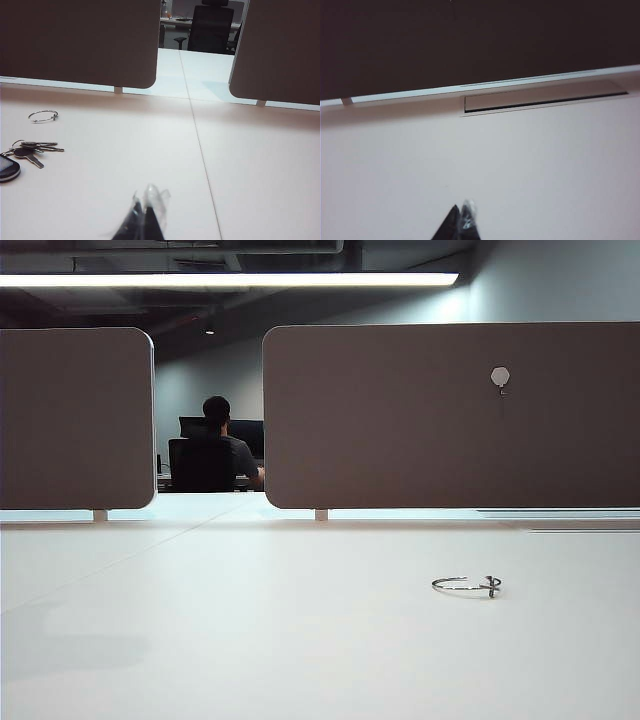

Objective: Hang the earring on the hook.

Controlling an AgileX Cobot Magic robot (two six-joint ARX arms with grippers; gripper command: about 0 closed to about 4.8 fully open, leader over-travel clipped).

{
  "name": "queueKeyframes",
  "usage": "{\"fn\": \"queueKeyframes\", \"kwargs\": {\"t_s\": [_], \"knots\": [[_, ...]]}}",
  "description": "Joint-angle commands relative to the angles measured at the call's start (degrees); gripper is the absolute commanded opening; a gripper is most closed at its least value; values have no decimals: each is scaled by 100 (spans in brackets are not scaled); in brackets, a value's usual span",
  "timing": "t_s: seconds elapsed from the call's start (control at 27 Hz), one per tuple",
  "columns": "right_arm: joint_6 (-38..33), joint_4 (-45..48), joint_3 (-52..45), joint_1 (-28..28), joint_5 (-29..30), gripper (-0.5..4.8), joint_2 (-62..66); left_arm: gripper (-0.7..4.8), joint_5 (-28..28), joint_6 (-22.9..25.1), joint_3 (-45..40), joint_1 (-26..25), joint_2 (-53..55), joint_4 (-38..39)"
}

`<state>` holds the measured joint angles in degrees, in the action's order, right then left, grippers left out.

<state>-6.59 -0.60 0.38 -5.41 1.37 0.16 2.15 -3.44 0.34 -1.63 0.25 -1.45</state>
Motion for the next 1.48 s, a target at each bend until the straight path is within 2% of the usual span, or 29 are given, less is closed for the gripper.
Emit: {"fn": "queueKeyframes", "kwargs": {"t_s": [0.04,0.15,0.3,0.33,0.37,0.41,0.45,0.48,0.52,0.56,0.63,0.74,0.82,1.0,1.11,1.26,1.37,1.48], "knots": [[-116,83,-20,-2,-33,-1,-4,-5,-79,17,9,-7,9,-149],[205,83,-17,15,-15,-1,-4,-5,-251,0,9,-7,9,-146],[133,76,48,17,105,-1,-4,-1,-192,-28,42,-2,9,-149],[15,70,142,17,203,0,-4,30,-192,-68,96,7,9,-140],[-31,35,256,17,275,11,-4,94,-195,-142,157,13,9,-138],[-57,-44,398,17,348,61,-4,198,-192,-205,238,13,9,-125],[-105,-179,608,20,417,154,-2,372,-190,-328,367,15,9,-63],[-144,-317,782,20,450,238,-2,479,-177,-463,476,20,9,-13],[-140,-470,994,20,507,339,0,479,-136,-608,586,24,11,39],[-136,-592,1150,20,538,397,7,479,-28,-767,719,31,22,96],[-131,-807,1467,22,686,444,63,479,284,-1043,925,44,85,146],[-66,-887,1790,24,1215,445,321,479,1012,-1294,1250,46,398,149],[-15,-949,2006,26,1547,445,629,479,1421,-1300,1473,46,730,131],[275,-1143,2662,81,1937,444,1672,479,2151,-1263,1971,111,1801,-372],[267,-1414,3136,216,2096,441,2426,479,2214,-1121,2295,431,2472,-623],[142,-1628,3650,575,2173,441,3370,479,2192,-732,2844,1209,3418,-638],[-374,-1617,3945,979,2149,440,4107,479,1869,-330,3209,1910,4054,-632],[-1224,-1624,4103,1320,2107,440,4701,479,1438,168,3539,2616,4658,-575]]}}
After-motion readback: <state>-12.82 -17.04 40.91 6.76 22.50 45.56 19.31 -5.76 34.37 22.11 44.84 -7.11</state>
